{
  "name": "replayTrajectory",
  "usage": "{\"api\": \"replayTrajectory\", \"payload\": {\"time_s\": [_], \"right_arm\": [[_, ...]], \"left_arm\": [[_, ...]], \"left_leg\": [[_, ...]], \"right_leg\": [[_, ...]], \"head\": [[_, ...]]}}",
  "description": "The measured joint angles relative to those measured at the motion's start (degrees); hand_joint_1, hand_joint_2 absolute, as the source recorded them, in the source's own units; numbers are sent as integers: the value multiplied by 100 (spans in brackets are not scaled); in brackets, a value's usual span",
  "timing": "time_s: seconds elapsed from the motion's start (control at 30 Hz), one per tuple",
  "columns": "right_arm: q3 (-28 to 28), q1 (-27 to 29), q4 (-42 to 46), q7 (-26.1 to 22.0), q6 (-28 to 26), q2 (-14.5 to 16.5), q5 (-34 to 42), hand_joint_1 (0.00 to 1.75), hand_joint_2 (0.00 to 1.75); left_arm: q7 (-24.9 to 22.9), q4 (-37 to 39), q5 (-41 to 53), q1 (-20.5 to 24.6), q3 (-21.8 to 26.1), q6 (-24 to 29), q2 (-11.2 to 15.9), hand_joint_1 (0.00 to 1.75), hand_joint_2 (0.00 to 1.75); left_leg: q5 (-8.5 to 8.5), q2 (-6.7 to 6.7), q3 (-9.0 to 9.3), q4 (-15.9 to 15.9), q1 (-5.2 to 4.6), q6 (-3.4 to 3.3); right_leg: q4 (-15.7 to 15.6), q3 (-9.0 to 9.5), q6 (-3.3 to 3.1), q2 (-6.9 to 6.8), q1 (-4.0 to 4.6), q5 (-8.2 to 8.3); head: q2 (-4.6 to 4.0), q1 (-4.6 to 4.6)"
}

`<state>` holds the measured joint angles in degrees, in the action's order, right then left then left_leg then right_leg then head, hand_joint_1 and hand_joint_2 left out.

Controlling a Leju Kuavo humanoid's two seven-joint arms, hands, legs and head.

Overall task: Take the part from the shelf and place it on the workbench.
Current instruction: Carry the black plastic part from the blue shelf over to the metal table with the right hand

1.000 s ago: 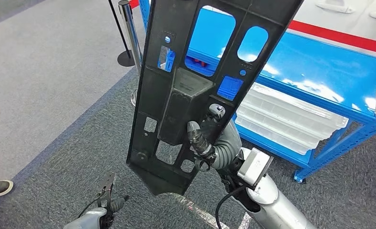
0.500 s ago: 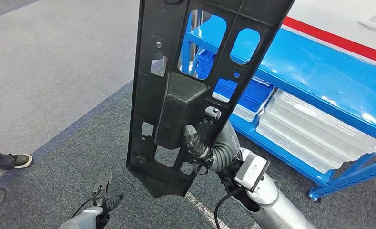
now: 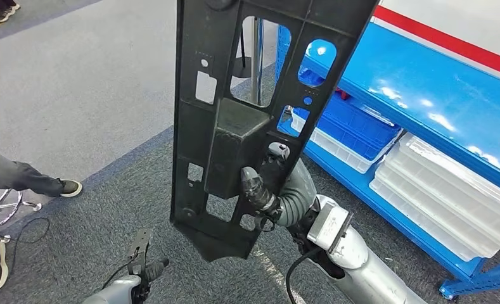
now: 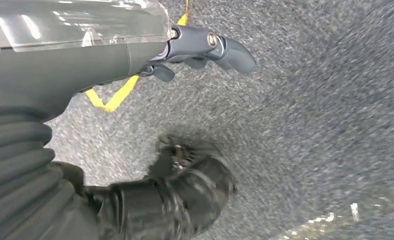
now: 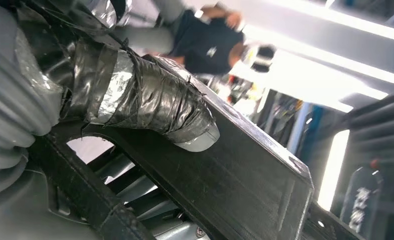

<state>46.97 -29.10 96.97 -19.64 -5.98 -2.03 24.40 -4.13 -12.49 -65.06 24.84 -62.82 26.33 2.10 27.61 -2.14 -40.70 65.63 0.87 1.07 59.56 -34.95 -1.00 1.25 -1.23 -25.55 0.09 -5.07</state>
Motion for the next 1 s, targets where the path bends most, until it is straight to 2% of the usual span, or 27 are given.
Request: {"api": "replayTrajectory", "payload": {"time_s": [0.03,0.07,0.1,0.13,0.17,0.23,0.27,0.3,0.37,0.4,0.47,0.53,0.57,0.6,0.63,0.67,0.7,0.73,0.77,0.8,0.83,0.87,0.9,0.93,1.0], "right_arm": [[0,5,-2,-5,20,-1,17,175,175],[0,16,-5,-8,31,-2,30,175,175],[0,25,-9,-7,37,-2,40,175,175],[0,31,-13,-7,38,-3,45,175,175],[0,32,-15,-8,39,-3,49,175,175],[0,23,-15,-9,40,-2,49,175,175],[0,21,-15,-9,42,-2,49,175,175],[0,20,-16,-7,44,-1,47,175,175],[0,13,-16,7,54,0,-9,175,175],[0,5,-19,28,45,-1,-88,175,175],[7,-37,-23,104,-34,-8,-403,175,175],[64,-78,-32,256,-202,-29,-958,175,175],[118,-90,-41,362,-294,-47,-1321,175,175],[189,-98,-52,473,-378,-68,-1694,175,175],[270,-114,-64,585,-445,-90,-2078,175,175],[355,-141,-73,691,-490,-107,-2434,175,175],[435,-174,-77,784,-521,-119,-2739,175,175],[513,-212,-81,882,-553,-125,-3022,175,175],[579,-246,-81,973,-582,-126,-3269,175,175],[638,-270,-83,1059,-608,-126,-3483,175,175],[692,-288,-87,1139,-628,-126,-3667,175,175],[743,-306,-89,1200,-639,-126,-3811,175,175],[796,-330,-92,1242,-644,-126,-3912,175,175],[845,-359,-95,1266,-646,-125,-3975,175,175],[923,-410,-96,1280,-655,-122,-4049,175,175]], "left_arm": [[-3,0,-7,9,0,-1,-2,0,175],[-7,0,-14,14,0,-1,-2,0,175],[-13,1,-20,9,0,-1,0,0,175],[-19,1,-21,1,0,-1,5,0,175],[-25,1,-21,-4,0,-1,13,0,175],[-41,1,-18,10,0,-1,27,0,175],[-56,1,-15,25,0,-2,31,0,175],[-72,1,-13,37,0,-3,33,0,175],[-99,1,-10,35,0,-7,46,0,175],[-106,2,-9,23,0,-8,54,0,175],[-118,2,-5,17,0,-14,59,0,175],[-136,2,0,32,0,-21,55,0,175],[-151,2,5,36,0,-26,55,0,175],[-167,3,10,31,0,-32,55,0,175],[-182,2,18,22,0,-40,55,0,175],[-196,2,24,15,0,-48,54,0,175],[-206,2,27,11,0,-52,54,0,175],[-213,2,30,12,0,-55,54,0,175],[-221,2,32,19,0,-56,56,0,175],[-229,2,35,23,0,-56,58,0,175],[-237,3,39,23,0,-56,61,0,175],[-249,3,44,17,0,-55,67,0,175],[-261,4,49,2,0,-55,72,0,175],[-272,4,56,-6,0,-56,74,0,175],[-290,4,71,4,0,-57,74,0,175]], "left_leg": [[142,106,-171,344,11,22],[228,156,-314,622,21,36],[228,175,-384,750,25,40],[131,184,-348,673,21,29],[-42,207,-206,400,7,-1],[-345,379,189,-332,-68,-108],[-412,458,324,-583,-114,-163],[-420,500,385,-705,-154,-207],[-427,421,409,-767,-184,-259],[-450,366,446,-820,-167,-276],[-505,272,533,-947,-116,-311],[-527,174,553,-984,-85,-336],[-527,117,547,-976,-83,-344],[-522,51,542,-960,-77,-344],[-511,-21,536,-934,-65,-334],[-490,-97,526,-892,-43,-312],[-459,-173,511,-830,-15,-278],[-418,-245,477,-754,6,-229],[-382,-312,428,-667,22,-183],[-361,-367,379,-608,35,-138],[-359,-419,336,-584,41,-99],[-371,-470,310,-581,52,-72],[-375,-465,292,-589,61,-49],[-343,-378,254,-533,52,-27],[-128,-69,38,-102,34,12]], "right_leg": [[-3,5,-13,-72,7,-5],[-2,7,-21,-142,13,-12],[-1,9,-26,-211,21,-20],[0,14,-29,-273,32,-28],[0,24,-29,-335,46,-37],[-4,51,-20,-452,78,-61],[-9,61,-8,-506,87,-71],[-13,69,11,-561,92,-79],[-45,105,60,-664,101,-90],[-39,124,89,-653,102,-115],[205,39,138,-462,103,-289],[876,-286,165,-228,82,-611],[1232,-472,179,-179,71,-737],[1457,-597,198,-158,53,-773],[1479,-630,221,-149,30,-699],[1276,-552,246,-139,2,-525],[920,-398,276,-98,-34,-310],[576,-241,307,11,-65,-173],[324,-122,314,113,-86,-98],[201,-64,307,194,-90,-92],[192,-55,279,230,-76,-131],[194,-55,231,184,-67,-124],[191,-54,189,126,-67,-118],[182,-46,149,73,-73,-111],[164,-28,87,-47,-78,-107]], "head": [[0,-14],[0,-14],[0,-15],[0,-15],[0,-15],[0,-11],[0,-11],[0,-11],[0,-16],[0,-10],[0,19],[0,54],[0,62],[0,65],[0,64],[0,64],[0,66],[0,69],[0,75],[0,79],[0,83],[0,85],[0,84],[0,73],[0,31]]}}
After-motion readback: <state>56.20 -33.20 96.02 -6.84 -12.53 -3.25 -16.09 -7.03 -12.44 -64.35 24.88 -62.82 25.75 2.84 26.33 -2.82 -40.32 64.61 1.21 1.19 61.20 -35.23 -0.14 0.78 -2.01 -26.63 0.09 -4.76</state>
